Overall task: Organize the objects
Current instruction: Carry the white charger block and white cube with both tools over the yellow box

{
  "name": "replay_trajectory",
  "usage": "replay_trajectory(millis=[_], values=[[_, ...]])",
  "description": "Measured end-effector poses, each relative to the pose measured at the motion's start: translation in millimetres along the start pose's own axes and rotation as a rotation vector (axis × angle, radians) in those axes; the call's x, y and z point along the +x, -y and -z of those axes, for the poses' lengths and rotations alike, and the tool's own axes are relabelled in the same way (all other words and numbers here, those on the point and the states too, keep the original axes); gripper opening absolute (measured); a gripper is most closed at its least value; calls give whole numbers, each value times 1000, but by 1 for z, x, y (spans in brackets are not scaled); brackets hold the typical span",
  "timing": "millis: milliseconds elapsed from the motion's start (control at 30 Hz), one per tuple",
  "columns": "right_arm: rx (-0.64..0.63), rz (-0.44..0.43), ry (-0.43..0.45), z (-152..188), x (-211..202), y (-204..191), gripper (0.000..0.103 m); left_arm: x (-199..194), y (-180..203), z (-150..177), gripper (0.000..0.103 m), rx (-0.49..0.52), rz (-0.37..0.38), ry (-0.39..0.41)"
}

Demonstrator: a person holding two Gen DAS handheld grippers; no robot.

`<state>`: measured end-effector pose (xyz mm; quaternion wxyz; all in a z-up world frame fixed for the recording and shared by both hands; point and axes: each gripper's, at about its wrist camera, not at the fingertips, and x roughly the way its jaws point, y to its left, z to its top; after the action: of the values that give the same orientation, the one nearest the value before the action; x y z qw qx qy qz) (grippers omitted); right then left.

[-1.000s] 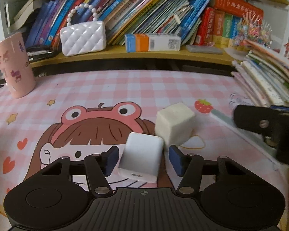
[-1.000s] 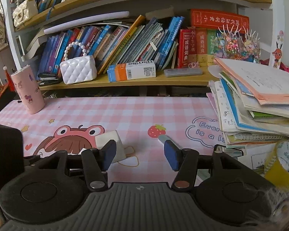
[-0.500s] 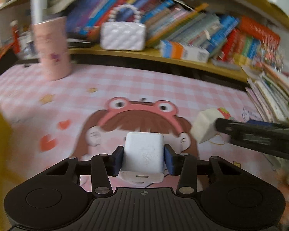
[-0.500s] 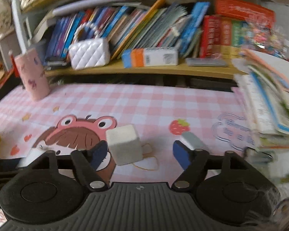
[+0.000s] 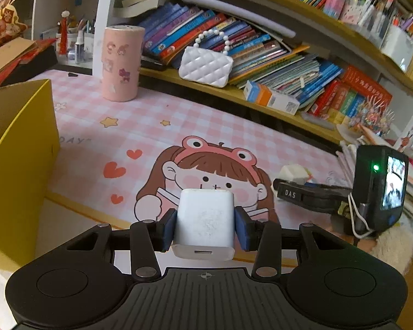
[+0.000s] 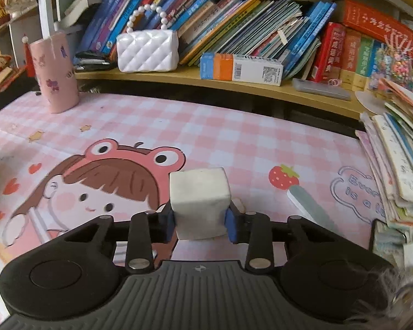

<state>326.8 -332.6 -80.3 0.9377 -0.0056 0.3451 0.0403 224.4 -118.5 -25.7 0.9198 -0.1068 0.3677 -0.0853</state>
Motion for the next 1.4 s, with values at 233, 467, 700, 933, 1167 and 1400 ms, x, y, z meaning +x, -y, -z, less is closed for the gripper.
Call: replay_trajectory(millis=[233,467,700,933,1167,1400], values=[[51,-29,20,20,-71,-10,32,-28,-6,13,42,-15,60,16],[70,-75,-16,47,-132,-35,32,-65,-23,27,42,-24,110,27],[40,-101,-41,73,-191,-66,32,-104,-44,42,42,-30,137,41],[9,-129,-81,101,-225,-116,32,-140,-70,66,42,-8,129,73],[-73,-180,-89,122,-249,-184,32,-185,-115,97,42,-30,85,87],[-112,-233,-104,144,-268,-246,32,-228,-165,121,42,-46,1,89]])
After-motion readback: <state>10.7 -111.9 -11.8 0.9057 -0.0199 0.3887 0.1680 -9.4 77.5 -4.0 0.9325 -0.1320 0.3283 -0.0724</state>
